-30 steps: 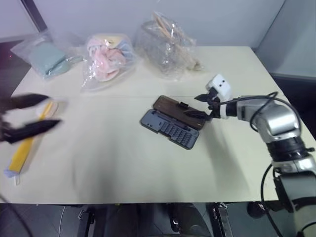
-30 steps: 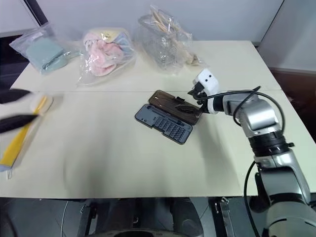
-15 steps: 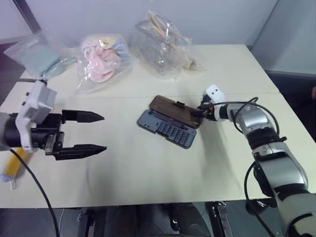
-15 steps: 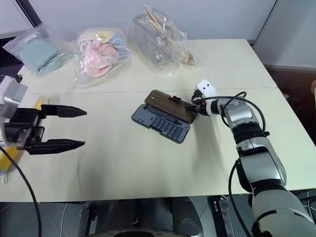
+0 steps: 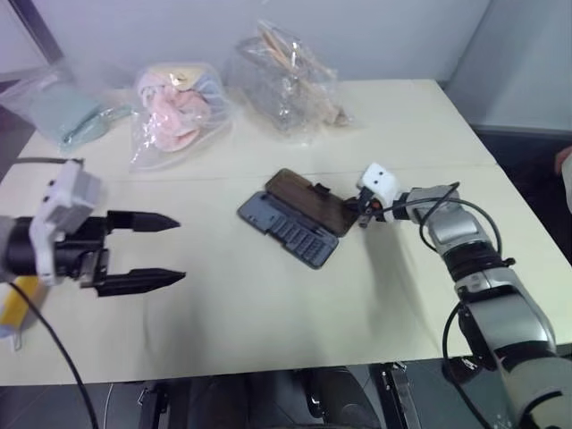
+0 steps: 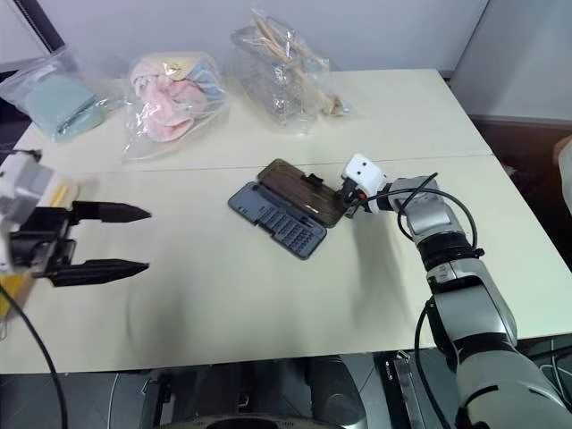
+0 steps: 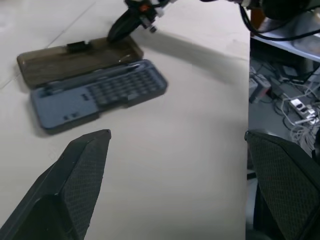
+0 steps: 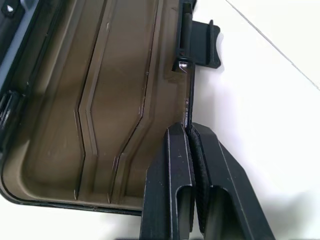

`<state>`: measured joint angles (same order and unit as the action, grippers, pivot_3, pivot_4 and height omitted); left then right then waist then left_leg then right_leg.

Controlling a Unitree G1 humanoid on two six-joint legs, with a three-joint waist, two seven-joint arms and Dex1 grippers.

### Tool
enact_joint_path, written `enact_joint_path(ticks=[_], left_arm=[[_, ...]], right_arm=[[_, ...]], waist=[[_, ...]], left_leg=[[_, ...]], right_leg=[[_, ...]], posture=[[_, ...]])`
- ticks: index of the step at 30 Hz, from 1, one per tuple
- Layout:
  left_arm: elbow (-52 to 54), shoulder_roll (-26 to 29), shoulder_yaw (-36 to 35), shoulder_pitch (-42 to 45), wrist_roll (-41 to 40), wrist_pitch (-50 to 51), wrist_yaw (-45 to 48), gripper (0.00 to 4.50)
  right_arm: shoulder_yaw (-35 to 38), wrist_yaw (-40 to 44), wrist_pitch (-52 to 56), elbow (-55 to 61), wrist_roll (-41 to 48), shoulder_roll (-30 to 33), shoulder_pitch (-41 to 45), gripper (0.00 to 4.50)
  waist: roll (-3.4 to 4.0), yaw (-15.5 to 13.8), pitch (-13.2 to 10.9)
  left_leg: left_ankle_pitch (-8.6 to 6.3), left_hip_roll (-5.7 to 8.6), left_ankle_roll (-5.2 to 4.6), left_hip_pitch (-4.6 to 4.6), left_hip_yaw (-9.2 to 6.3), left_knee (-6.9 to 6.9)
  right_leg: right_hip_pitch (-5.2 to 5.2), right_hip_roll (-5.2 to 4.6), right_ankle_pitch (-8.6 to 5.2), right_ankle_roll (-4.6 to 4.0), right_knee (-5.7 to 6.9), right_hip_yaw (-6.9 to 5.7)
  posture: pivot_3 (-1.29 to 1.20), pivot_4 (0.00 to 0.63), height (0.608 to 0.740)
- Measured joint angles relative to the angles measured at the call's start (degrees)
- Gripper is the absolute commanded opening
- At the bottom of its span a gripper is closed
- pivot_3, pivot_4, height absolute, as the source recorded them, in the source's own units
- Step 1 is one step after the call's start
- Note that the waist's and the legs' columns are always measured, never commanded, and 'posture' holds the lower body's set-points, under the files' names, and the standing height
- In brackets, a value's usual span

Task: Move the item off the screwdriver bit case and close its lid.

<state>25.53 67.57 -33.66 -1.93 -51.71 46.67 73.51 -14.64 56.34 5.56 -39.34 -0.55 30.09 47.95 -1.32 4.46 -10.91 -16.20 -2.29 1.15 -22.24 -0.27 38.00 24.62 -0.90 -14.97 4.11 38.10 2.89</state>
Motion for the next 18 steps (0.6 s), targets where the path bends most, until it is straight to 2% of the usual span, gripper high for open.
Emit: enact_joint_path(ticks=[5,14,17,18], left_arm=[[3.12,-0.69,-3.8,-11.63,2.69,0.46,4.42,4.5],[10.83,-7.18,-3.36,-17.96,1.52,0.7,0.94,4.5],[12.07,-10.07,-2.09,-19.56,1.71,-0.14,-1.18,3.67],[12.07,-11.28,-1.16,-19.62,2.16,-1.01,-2.18,3.19]], right_arm=[[-4.06,7.97,-4.94,4.66,-0.34,-4.63,-0.82,0.05],[-6.65,12.61,-4.84,14.4,-0.37,-6.75,-4.19,0.05],[-7.46,12.99,-3.8,17.48,-0.41,-7.14,-6.15,0.0],[-7.58,12.97,-3.3,18.33,-0.46,-7.23,-6.57,0.0]], waist=[[0.12,-0.21,-0.08],[0.19,-1.11,-0.13],[0.21,-0.97,-0.14],[0.22,-0.99,-0.14]], left_leg=[[0.0,-0.34,0.01,-0.02,-0.01,-0.06],[0.04,-0.33,0.08,-0.06,0.02,-0.01],[0.04,-0.35,0.09,-0.04,0.01,-0.02],[0.04,-0.34,0.09,-0.03,0.0,-0.02]], right_leg=[[0.13,0.31,-0.04,-0.25,0.07,-0.04],[0.12,0.2,-0.04,-0.27,0.05,-0.05],[0.13,0.24,-0.03,-0.28,0.07,-0.05],[0.13,0.26,-0.02,-0.3,0.08,-0.05]], posture=[[0.0,0.15,0.737],[0.0,0.15,0.737],[0.0,0.15,0.737],[0.0,0.15,0.737]])
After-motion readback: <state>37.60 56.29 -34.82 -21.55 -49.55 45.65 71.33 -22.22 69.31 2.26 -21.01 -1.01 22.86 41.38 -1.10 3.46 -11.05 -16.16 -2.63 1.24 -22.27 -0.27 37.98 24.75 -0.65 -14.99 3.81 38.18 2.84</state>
